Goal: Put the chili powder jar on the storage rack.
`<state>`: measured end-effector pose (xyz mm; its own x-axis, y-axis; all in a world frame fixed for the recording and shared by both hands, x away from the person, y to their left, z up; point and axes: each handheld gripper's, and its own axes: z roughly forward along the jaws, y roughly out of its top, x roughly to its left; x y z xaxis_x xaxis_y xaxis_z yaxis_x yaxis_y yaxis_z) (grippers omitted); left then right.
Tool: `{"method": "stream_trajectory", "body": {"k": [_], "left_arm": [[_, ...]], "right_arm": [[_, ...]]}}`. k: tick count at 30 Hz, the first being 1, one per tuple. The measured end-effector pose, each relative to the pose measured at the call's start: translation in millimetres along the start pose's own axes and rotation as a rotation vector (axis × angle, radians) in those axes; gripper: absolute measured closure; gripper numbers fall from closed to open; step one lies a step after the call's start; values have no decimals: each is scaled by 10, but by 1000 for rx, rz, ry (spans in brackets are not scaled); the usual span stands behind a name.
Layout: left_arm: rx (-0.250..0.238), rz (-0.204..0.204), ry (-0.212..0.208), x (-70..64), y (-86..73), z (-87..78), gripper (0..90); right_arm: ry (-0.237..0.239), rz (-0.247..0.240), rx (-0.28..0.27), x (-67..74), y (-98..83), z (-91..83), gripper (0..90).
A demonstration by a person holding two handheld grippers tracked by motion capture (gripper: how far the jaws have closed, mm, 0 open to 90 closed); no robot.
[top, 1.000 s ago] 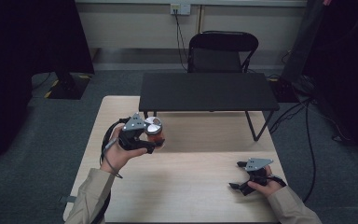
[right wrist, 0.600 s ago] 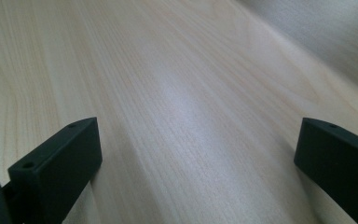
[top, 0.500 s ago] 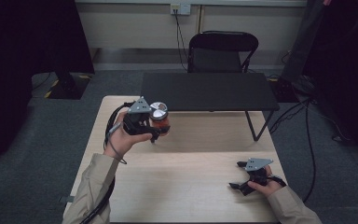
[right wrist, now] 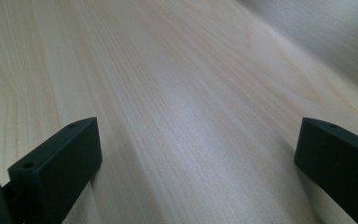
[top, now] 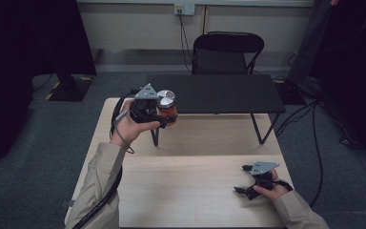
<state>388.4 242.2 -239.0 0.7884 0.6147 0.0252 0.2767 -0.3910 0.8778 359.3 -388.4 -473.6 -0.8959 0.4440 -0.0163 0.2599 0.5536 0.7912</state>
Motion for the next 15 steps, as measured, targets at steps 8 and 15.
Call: {"method": "stream_trajectory", "body": {"k": [8,15], "left_arm": [[-2,-11,4,62,57,64,310],[0,-18,8,108,106,108,310]], "right_arm": [[-3,2,-3,12,-11,-4,0],[-8,5,-7,31,-24,-8,0]]}}
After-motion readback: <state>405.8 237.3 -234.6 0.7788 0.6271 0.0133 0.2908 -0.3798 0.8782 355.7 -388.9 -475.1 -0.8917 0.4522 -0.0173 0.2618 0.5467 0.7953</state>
